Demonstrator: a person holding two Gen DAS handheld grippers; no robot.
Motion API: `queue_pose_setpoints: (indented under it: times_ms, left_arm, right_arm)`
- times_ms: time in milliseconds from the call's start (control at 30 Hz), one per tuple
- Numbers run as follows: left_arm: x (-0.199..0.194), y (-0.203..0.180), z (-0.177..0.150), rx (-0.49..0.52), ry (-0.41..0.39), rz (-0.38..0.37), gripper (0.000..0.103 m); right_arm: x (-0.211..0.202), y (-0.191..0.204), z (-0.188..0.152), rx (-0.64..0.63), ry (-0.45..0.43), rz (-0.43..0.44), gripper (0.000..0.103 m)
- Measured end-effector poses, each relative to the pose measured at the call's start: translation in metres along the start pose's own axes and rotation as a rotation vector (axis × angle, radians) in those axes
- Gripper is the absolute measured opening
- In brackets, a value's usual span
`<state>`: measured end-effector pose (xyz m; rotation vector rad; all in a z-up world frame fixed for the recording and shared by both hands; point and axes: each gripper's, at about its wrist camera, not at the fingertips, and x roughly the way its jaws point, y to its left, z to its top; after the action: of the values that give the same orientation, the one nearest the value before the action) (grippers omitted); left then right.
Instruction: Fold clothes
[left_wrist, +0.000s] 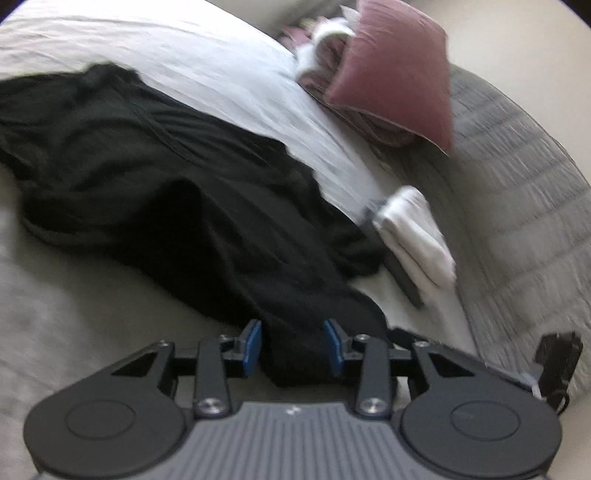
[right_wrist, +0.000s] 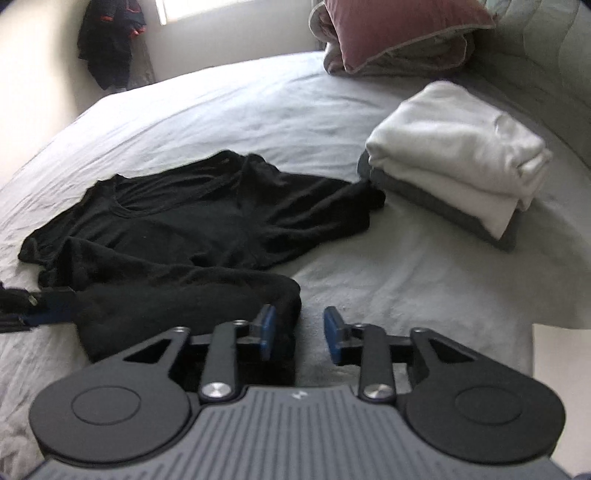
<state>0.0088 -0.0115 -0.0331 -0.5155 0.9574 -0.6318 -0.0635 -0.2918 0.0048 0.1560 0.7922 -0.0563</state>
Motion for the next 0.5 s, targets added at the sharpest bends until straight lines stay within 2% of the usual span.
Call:
queue_pose_setpoints:
  times_ms: [67, 133, 267, 500]
  left_arm:
    - [0.004, -0.006, -0.006, 0.029, 0.02, -0.01, 0.035]
    - [0.007, -0.01, -0.012, 0.05, 0.039, -0.004, 0.027]
    - [0.005, -0.011, -0.019, 0.065, 0.05, 0.012, 0.001]
    - [-0.025, -0.01, -0.019, 0.092, -0.02, 0.0, 0.0]
  right_arm:
    - [-0.003, 0.0, 0.0, -0.009, -0.004, 0.008, 0.037]
    - [-0.005, 0.0, -0.001, -0.021, -0.004, 0.011, 0.037]
    - [-0.009, 0.0, -0.006, -0.045, 0.0, 0.007, 0.038]
    - [-0.013, -0.012, -0.015, -0.017, 0.02, 0.013, 0.038]
